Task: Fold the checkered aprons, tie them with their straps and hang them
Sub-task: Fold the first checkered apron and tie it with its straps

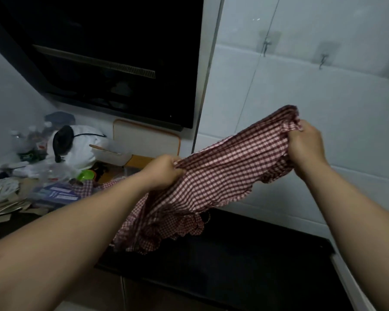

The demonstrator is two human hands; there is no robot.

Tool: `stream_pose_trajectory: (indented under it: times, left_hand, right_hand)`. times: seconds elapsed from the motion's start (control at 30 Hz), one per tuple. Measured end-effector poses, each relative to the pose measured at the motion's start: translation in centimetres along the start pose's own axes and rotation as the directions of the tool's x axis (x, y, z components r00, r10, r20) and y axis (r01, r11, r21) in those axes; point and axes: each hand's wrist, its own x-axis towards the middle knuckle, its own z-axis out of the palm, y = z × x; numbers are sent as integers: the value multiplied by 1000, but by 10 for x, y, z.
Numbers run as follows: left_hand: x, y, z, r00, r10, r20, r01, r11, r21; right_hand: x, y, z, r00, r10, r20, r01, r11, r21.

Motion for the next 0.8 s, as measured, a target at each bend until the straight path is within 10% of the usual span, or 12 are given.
stream_pose_trajectory:
  times: [0.47, 0.8]
  left_hand:
    - [6, 236, -12, 976, 200, -87, -209, 973, -102]
    - [-49, 364, 21, 877, 439, 195, -423, 898, -121]
  right_hand:
    - [-4, -48, -171, 980, 110, -164, -97, 992, 85]
    - [-19, -61, -259, 984, -39, 173, -45, 890, 453]
